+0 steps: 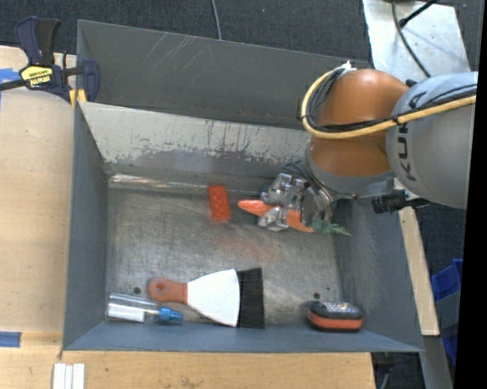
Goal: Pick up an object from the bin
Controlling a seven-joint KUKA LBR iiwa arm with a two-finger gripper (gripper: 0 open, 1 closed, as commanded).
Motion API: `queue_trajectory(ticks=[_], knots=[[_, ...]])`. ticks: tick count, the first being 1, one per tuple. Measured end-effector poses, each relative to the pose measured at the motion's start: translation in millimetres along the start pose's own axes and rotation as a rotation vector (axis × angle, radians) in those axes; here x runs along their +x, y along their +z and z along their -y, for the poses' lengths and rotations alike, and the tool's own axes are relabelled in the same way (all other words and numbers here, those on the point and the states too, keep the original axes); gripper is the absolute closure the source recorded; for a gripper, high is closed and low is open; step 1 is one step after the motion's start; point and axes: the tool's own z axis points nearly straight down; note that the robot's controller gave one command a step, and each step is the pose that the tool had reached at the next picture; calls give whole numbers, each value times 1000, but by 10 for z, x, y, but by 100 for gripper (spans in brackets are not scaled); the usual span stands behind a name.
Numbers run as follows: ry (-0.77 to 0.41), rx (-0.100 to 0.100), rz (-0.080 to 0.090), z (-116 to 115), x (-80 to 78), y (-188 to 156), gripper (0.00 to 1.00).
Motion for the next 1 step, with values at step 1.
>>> queue_trajectory(ticks=[1], knots=[[0, -1, 3, 0, -9, -154, 100]])
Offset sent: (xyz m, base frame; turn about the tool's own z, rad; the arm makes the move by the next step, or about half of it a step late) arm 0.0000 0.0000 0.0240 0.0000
